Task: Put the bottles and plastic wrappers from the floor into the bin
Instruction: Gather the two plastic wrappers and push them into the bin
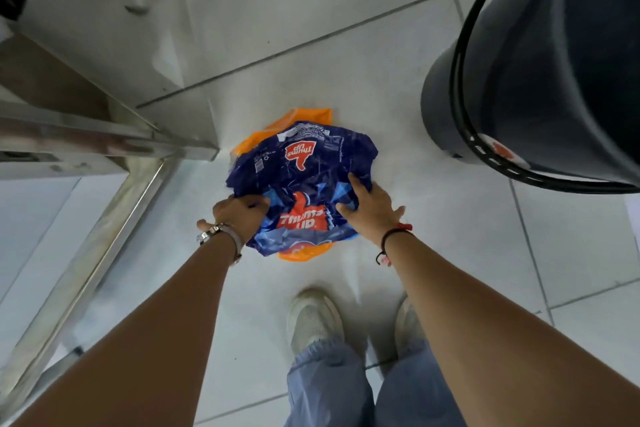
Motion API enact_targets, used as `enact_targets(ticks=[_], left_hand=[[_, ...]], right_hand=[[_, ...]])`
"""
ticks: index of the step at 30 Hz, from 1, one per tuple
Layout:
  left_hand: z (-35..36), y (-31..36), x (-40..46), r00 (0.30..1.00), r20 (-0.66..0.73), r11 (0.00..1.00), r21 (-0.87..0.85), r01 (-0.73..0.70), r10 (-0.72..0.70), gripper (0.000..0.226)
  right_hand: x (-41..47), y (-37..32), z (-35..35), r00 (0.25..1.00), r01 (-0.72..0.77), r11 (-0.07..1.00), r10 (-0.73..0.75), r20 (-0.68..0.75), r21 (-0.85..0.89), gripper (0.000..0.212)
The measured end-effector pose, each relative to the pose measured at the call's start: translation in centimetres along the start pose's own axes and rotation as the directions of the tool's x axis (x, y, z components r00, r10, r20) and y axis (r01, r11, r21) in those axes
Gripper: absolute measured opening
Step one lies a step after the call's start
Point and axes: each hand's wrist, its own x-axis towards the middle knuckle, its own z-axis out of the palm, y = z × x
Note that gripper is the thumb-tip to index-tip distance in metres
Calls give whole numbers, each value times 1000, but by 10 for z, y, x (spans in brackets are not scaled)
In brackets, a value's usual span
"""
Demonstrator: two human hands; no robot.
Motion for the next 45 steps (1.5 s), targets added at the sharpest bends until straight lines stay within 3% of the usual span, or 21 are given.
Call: enact_targets(ticks=[5, 8, 12, 18, 23, 28, 32, 35, 39, 45], left_hand=[[9, 18, 0, 999, -4, 959, -281, 36, -39, 27], [11, 21, -8, 994, -98, 965, -260, 27, -54, 25], [6, 30, -39, 981, -180, 986, -162, 45, -74, 23], [-28, 61, -108, 955, -267, 969, -240, 65, -130, 24], [-93, 98, -166, 937, -330, 958, -286, 18, -117, 18], [-149, 137, -215, 934, -358, 972, -225, -66, -19, 26], [-166, 181, -251, 948, -310, 966, -218, -141, 68, 57], [-172, 225, -269, 951, -285, 950, -247, -191, 117, 53], [-164, 288, -277, 940, -196, 904, -274, -327, 281, 20], [-115, 352, -246, 865, -25, 860, -98, -501, 501, 43]], right_hand=[[4, 2, -3, 999, 20, 963, -10, -38, 270, 57], [-3, 4, -9, 995, 54, 917, -14, -103, 396, 53], [-35, 5, -22, 991, 61, 900, -4, -133, 432, 51], [-107, 2, -67, 975, 135, 889, -39, -220, 438, 52], [-174, -15, -125, 954, 218, 820, -64, -294, 529, 55], [-228, -24, -180, 934, 274, 785, -81, -347, 555, 56], [-255, -12, -222, 911, 300, 751, -42, -410, 588, 56], [-265, 11, -256, 891, 311, 728, 1, -455, 611, 56], [-265, 50, -294, 861, 282, 696, 120, -494, 660, 55], [-229, 102, -330, 851, 137, 713, 270, -450, 687, 56]])
